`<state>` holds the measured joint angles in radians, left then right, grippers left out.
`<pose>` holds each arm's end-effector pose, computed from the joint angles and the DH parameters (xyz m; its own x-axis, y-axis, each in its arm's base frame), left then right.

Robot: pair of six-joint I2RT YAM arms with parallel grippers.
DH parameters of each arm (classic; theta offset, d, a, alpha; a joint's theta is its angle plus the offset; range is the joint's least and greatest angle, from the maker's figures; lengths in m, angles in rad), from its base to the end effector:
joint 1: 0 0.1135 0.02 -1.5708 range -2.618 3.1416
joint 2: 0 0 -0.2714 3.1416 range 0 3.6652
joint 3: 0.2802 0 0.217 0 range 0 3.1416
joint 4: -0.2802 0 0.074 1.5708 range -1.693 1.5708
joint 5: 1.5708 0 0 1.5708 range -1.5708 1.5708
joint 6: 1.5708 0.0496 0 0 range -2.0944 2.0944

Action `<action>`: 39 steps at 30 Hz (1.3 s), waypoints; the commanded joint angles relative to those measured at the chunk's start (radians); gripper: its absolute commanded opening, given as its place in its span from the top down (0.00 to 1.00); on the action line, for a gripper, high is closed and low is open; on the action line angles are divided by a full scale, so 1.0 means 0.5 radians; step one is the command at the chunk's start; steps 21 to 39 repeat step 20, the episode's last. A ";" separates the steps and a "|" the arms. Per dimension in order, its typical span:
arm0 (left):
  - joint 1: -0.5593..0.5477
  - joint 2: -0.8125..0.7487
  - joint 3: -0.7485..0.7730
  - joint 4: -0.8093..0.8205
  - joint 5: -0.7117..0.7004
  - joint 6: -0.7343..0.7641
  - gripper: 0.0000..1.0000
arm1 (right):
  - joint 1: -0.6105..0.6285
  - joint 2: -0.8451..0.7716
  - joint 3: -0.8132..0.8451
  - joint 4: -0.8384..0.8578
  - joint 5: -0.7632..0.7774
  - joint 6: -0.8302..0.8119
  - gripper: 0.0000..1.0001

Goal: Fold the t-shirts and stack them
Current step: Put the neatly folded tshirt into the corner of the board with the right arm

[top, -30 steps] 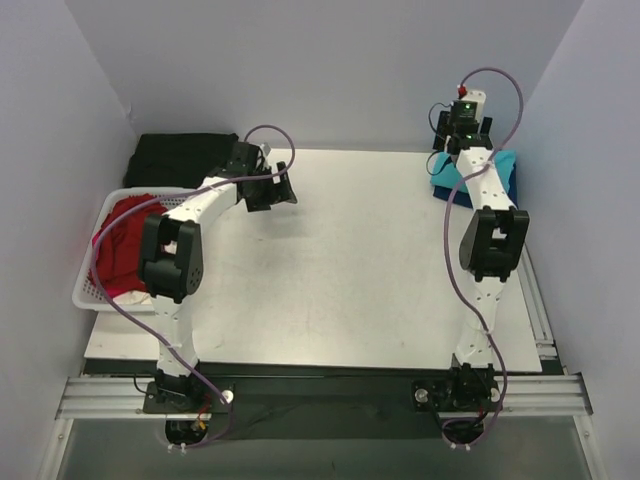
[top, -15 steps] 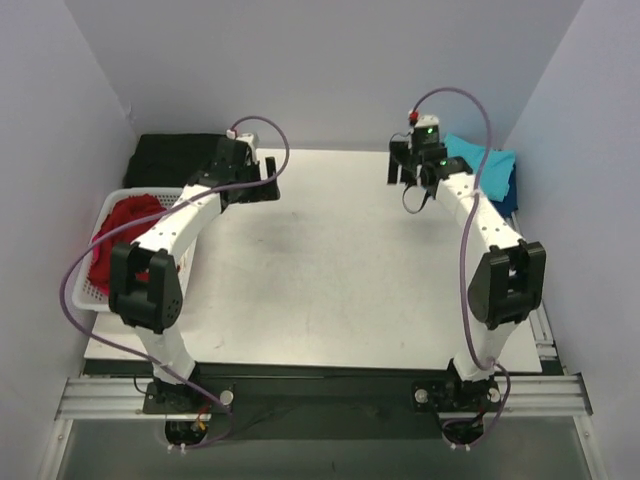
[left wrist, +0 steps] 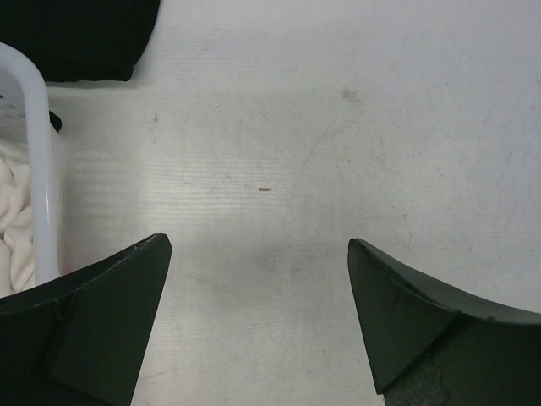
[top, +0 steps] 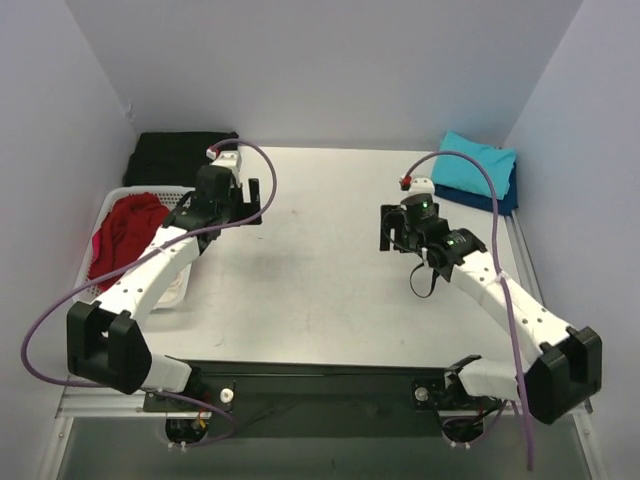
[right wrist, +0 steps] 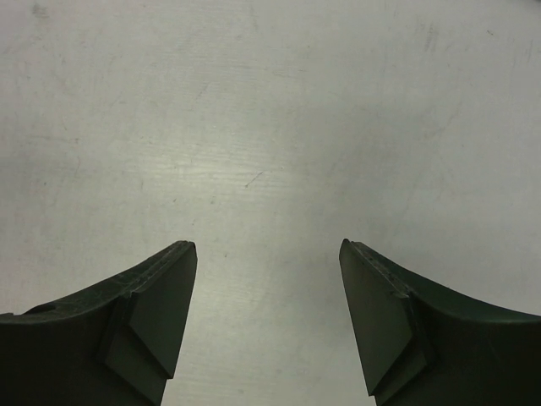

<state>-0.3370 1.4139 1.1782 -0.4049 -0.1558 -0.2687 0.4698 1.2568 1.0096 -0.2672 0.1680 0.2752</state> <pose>0.2791 -0.0896 0.3177 -0.5994 -0.0679 -0.7976 0.0520 0.9910 -0.1234 0.2356 0.1103 0.3183 -0.5082 0.0424 -0.8602 -0.1854 0.9700 0.1574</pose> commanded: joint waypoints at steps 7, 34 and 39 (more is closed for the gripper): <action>-0.044 -0.333 -0.322 0.141 0.103 0.071 0.03 | 0.064 -0.421 -0.295 -0.067 0.210 0.180 0.31; -0.047 -0.591 -0.445 0.034 0.051 0.059 0.03 | 0.076 -0.516 -0.304 -0.119 0.195 0.213 0.31; -0.047 -0.591 -0.445 0.034 0.051 0.059 0.03 | 0.076 -0.516 -0.304 -0.119 0.195 0.213 0.31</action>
